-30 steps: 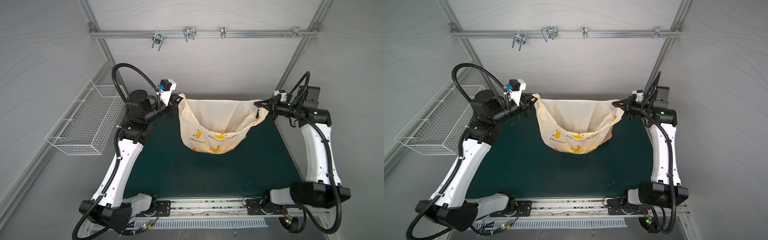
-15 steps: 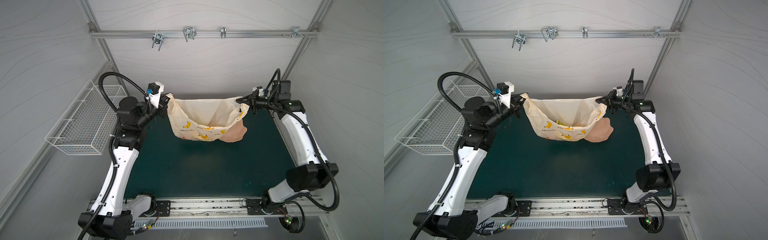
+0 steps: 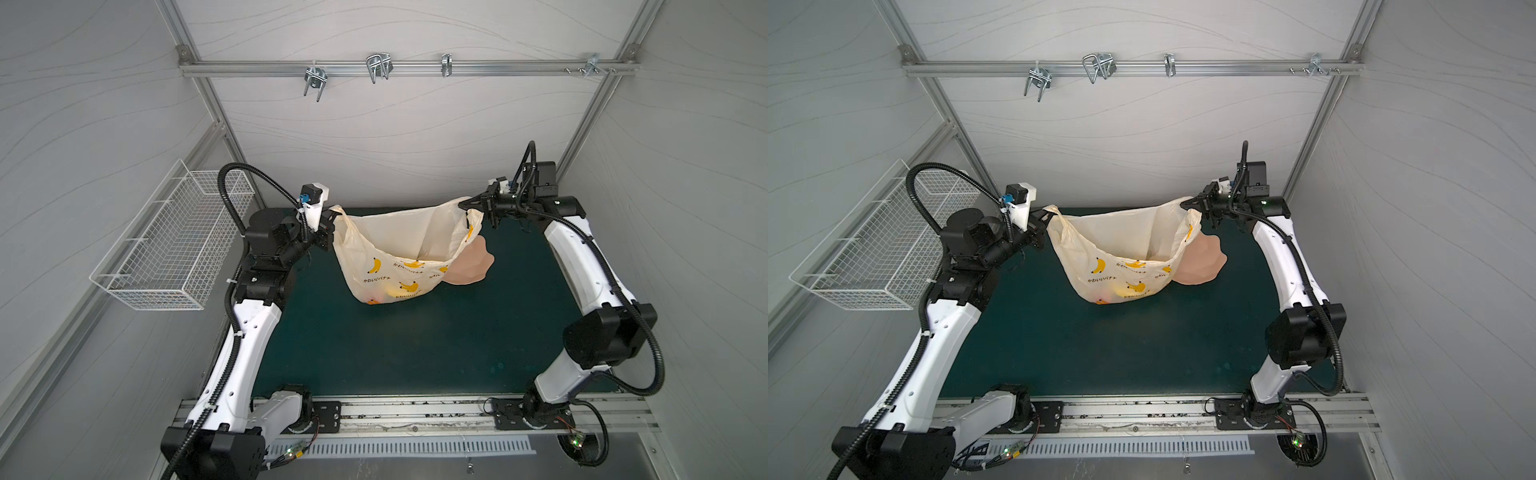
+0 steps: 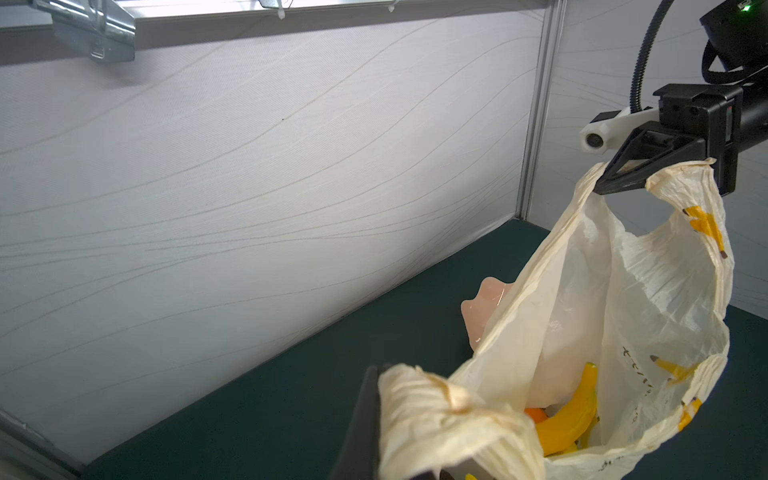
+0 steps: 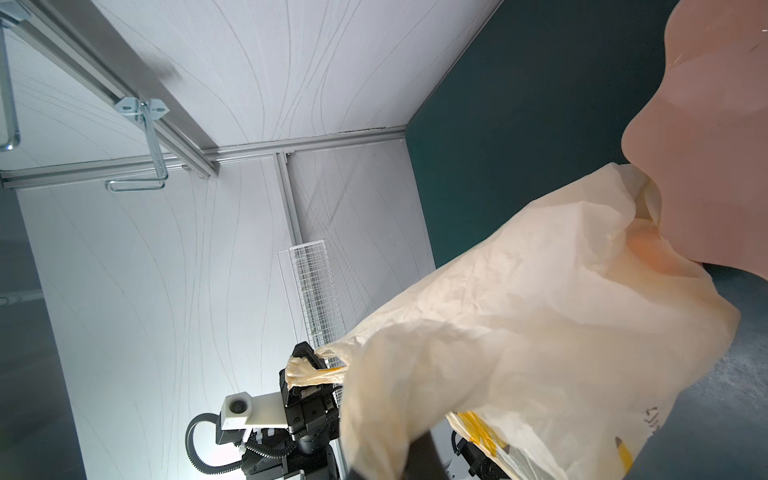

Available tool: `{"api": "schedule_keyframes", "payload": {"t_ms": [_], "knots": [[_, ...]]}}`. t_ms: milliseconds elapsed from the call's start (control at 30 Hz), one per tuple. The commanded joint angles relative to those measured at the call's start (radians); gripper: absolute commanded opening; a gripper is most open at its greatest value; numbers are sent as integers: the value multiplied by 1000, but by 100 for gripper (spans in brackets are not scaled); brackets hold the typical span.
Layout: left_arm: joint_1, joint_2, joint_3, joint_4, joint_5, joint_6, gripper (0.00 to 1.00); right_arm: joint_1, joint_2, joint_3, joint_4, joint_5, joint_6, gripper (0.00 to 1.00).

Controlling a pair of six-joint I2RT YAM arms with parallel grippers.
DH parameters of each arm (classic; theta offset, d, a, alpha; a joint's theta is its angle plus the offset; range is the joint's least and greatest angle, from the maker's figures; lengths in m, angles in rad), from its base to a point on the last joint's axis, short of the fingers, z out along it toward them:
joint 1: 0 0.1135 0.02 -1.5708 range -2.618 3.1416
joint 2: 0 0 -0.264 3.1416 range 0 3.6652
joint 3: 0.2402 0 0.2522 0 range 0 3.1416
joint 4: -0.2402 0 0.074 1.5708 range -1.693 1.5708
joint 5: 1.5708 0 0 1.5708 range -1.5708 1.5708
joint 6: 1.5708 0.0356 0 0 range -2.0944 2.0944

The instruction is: Place the fruits into the plastic bag

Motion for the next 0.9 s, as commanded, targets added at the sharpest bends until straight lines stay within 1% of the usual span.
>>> {"api": "schedule_keyframes", "payload": {"t_ms": [0, 33, 67, 100, 167, 200, 233, 267, 333, 367, 433, 467, 533, 567, 633, 700, 767, 867], "knots": [[7, -38, -25, 76, -11, -25, 13, 5, -1, -35, 45, -12, -6, 20], [8, -45, -33, 85, -10, -46, 36, 6, -4, -52, 64, -21, 1, 32], [8, -51, -33, 90, -10, -74, 52, 3, -8, -58, 76, -25, 3, 42], [8, -60, -29, 97, -10, -107, 60, -2, -9, -48, 80, -29, -4, 53], [8, -80, -13, 109, 0, -158, 64, -13, -7, -5, 67, -35, -38, 71], [7, -91, -1, 117, -6, -190, 69, -24, -2, 26, 47, -42, -64, 80], [8, -103, 14, 122, -16, -227, 74, -38, 1, 52, 31, -57, -86, 86], [8, -114, 30, 118, -20, -252, 78, -55, 1, 69, 16, -65, -106, 89], [8, -144, 64, 101, -37, -282, 84, -105, -27, 77, -19, -42, -152, 96], [8, -158, 76, 90, -60, -288, 85, -132, -43, 70, -28, -29, -171, 99], [8, -194, 99, 70, -129, -304, 92, -204, -85, 49, -49, -9, -207, 99], [8, -208, 102, 67, -146, -308, 94, -236, -100, 38, -51, -5, -215, 99], [8, -224, 99, 61, -147, -326, 98, -289, -127, 7, -29, -12, -219, 99], [8, -221, 94, 43, -123, -334, 99, -307, -132, -2, -24, -20, -220, 99], [7, -218, 81, -7, -80, -345, 100, -328, -130, -6, -33, -36, -233, 99], [8, -234, 59, -42, -77, -363, 100, -335, -132, -7, -52, -36, -256, 99], [7, -250, 19, -63, -69, -352, 100, -336, -137, -19, -53, -37, -264, 99], [8, -270, -70, -104, -98, -354, 99, -335, -151, -74, 12, -47, -226, 99]]}}
